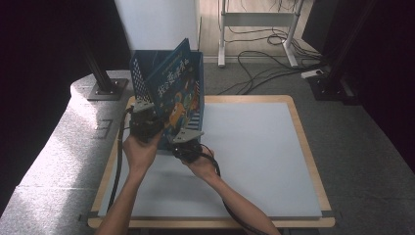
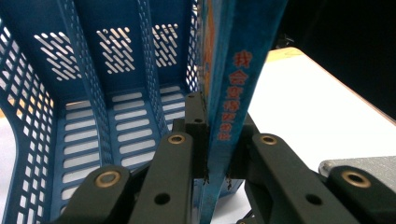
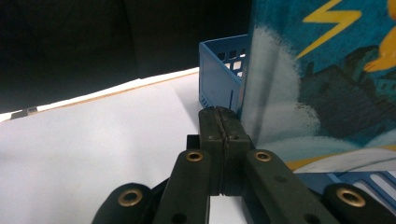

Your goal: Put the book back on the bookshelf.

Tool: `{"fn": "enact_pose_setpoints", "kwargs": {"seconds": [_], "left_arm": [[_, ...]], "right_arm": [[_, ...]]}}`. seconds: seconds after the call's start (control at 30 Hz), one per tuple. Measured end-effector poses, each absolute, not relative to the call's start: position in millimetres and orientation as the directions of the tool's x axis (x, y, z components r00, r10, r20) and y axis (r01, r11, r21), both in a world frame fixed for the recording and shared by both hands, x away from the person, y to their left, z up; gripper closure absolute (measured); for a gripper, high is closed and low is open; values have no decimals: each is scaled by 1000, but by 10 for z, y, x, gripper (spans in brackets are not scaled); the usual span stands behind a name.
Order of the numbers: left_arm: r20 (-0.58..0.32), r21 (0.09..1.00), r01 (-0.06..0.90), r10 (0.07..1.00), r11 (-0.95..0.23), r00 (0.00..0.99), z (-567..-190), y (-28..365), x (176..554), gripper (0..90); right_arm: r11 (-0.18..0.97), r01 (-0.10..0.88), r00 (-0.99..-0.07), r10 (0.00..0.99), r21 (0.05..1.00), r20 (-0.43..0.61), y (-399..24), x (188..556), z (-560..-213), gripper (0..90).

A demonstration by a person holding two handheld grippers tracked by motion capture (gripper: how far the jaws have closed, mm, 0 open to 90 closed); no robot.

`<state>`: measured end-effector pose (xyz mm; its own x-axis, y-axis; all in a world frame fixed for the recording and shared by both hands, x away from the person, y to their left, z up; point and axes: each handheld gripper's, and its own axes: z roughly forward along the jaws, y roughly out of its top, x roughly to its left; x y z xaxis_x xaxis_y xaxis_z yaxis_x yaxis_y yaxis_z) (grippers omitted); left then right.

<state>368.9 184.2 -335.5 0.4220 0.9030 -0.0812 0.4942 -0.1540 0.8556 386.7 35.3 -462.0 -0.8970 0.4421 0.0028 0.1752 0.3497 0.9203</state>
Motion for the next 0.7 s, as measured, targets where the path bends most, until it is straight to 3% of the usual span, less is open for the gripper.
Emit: {"fn": "enact_pose_setpoints", "kwargs": {"seconds": [0.7], "left_arm": [[-78, 869, 478, 918, -129, 389, -3304, 1676, 3859, 833]], "right_arm": [[319, 187, -880, 474, 929, 15, 216, 4064, -4578, 890]]}}
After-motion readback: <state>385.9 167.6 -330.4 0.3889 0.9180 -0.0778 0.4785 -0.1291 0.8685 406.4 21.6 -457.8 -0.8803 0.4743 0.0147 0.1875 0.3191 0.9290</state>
